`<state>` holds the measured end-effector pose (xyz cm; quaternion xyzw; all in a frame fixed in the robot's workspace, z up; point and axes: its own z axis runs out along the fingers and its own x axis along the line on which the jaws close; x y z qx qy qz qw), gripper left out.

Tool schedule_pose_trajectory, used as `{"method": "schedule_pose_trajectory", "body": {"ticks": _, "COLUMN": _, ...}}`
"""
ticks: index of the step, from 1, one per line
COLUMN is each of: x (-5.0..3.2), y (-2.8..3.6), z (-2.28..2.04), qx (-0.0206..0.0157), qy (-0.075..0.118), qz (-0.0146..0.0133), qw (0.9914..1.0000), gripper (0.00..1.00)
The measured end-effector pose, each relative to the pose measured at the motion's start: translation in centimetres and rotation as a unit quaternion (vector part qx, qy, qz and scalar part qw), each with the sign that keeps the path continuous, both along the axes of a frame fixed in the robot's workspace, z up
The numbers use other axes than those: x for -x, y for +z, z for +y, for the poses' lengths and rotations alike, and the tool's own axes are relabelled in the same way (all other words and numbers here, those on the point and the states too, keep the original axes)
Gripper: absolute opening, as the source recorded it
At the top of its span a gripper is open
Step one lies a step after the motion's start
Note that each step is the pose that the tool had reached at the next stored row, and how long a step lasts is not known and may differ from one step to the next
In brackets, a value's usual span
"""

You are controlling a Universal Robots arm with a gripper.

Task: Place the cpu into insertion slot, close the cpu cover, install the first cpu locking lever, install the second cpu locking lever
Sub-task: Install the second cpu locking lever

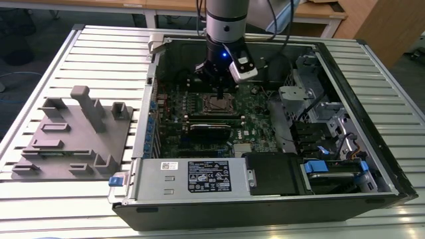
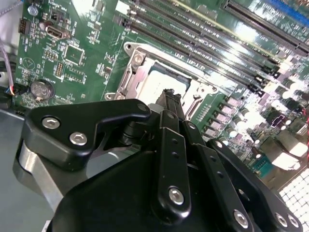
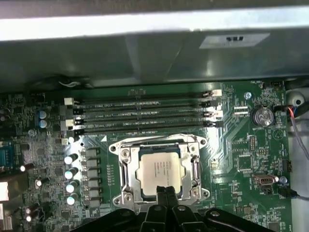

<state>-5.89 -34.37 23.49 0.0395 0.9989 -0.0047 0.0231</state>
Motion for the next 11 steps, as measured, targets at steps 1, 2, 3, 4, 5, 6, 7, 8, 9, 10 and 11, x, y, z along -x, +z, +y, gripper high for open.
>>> {"method": "schedule_pose_trajectory", "body": {"ticks": 1, "x": -0.02, "y": -0.01, "z": -0.25, "qx": 0.0, "qy": 0.0, "qz": 0.0, "qw": 1.0, "gripper": 0.1}}
{"method": "schedule_pose_trajectory", "body": {"ticks": 2, "x": -0.04, "y": -0.02, "z": -0.37, "qx": 0.0, "qy": 0.0, "qz": 0.0, "qw": 1.0, "gripper": 0.1}}
{"method": "schedule_pose_trajectory", "body": {"ticks": 3, "x": -0.05, "y": -0.02, "z": -0.5, "qx": 0.0, "qy": 0.0, "qz": 0.0, "qw": 1.0, "gripper": 0.1}}
{"method": "schedule_pose_trajectory", "body": {"ticks": 4, "x": -0.06, "y": -0.03, "z": -0.63, "qx": 0.0, "qy": 0.0, "qz": 0.0, "qw": 1.0, "gripper": 0.1}}
{"method": "schedule_pose_trajectory", "body": {"ticks": 5, "x": -0.06, "y": -0.03, "z": -0.76, "qx": 0.0, "qy": 0.0, "qz": 0.0, "qw": 1.0, "gripper": 0.1}}
{"method": "schedule_pose_trajectory", "body": {"ticks": 6, "x": -0.07, "y": -0.03, "z": -0.89, "qx": 0.0, "qy": 0.0, "qz": 0.0, "qw": 1.0, "gripper": 0.1}}
{"method": "schedule_pose_trajectory", "body": {"ticks": 7, "x": -0.08, "y": -0.04, "z": -0.99, "qx": 0.0, "qy": 0.0, "qz": 0.0, "qw": 1.0, "gripper": 0.1}}
{"method": "schedule_pose_trajectory", "body": {"ticks": 8, "x": -0.08, "y": -0.04, "z": -1.1, "qx": 0.0, "qy": 0.0, "qz": 0.0, "qw": 1.0, "gripper": 0.1}}
{"method": "schedule_pose_trajectory", "body": {"ticks": 9, "x": -0.09, "y": -0.04, "z": -1.19, "qx": 0.0, "qy": 0.0, "qz": 0.0, "qw": 1.0, "gripper": 0.1}}
{"method": "schedule_pose_trajectory", "body": {"ticks": 10, "x": -0.09, "y": -0.04, "z": -1.29, "qx": 0.0, "qy": 0.0, "qz": 0.0, "qw": 1.0, "gripper": 0.1}}
{"method": "schedule_pose_trajectory", "body": {"ticks": 11, "x": -0.09, "y": -0.05, "z": -1.37, "qx": 0.0, "qy": 0.0, "qz": 0.0, "qw": 1.0, "gripper": 0.1}}
